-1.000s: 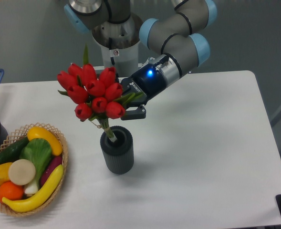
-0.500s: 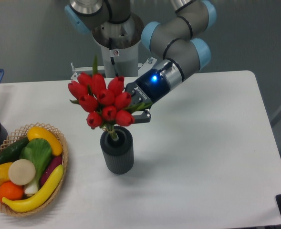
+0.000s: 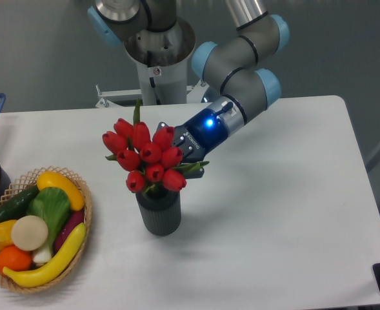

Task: Insert the flowers into the vase
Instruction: 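Push the tulip bunch down into the vase while holding the stems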

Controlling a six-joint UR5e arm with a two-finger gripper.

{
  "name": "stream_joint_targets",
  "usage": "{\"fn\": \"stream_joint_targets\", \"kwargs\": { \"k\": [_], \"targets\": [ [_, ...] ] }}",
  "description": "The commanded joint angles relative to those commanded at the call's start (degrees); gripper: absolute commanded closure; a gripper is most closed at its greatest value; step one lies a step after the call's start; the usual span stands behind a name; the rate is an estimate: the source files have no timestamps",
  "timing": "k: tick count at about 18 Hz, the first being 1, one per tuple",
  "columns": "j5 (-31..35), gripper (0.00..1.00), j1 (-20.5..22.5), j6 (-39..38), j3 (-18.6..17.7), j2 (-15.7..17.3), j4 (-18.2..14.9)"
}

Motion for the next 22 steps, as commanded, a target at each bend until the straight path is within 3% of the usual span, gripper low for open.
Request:
{"fn": "stream_joint_targets", "kwargs": {
  "k": [11, 22],
  "targets": [
    [0.09, 0.74, 2.46, 2.37, -1.14, -0.80, 0.26],
    [2.46, 0.73, 2.02, 2.64, -1.49, -1.59, 0.35]
  ]
}}
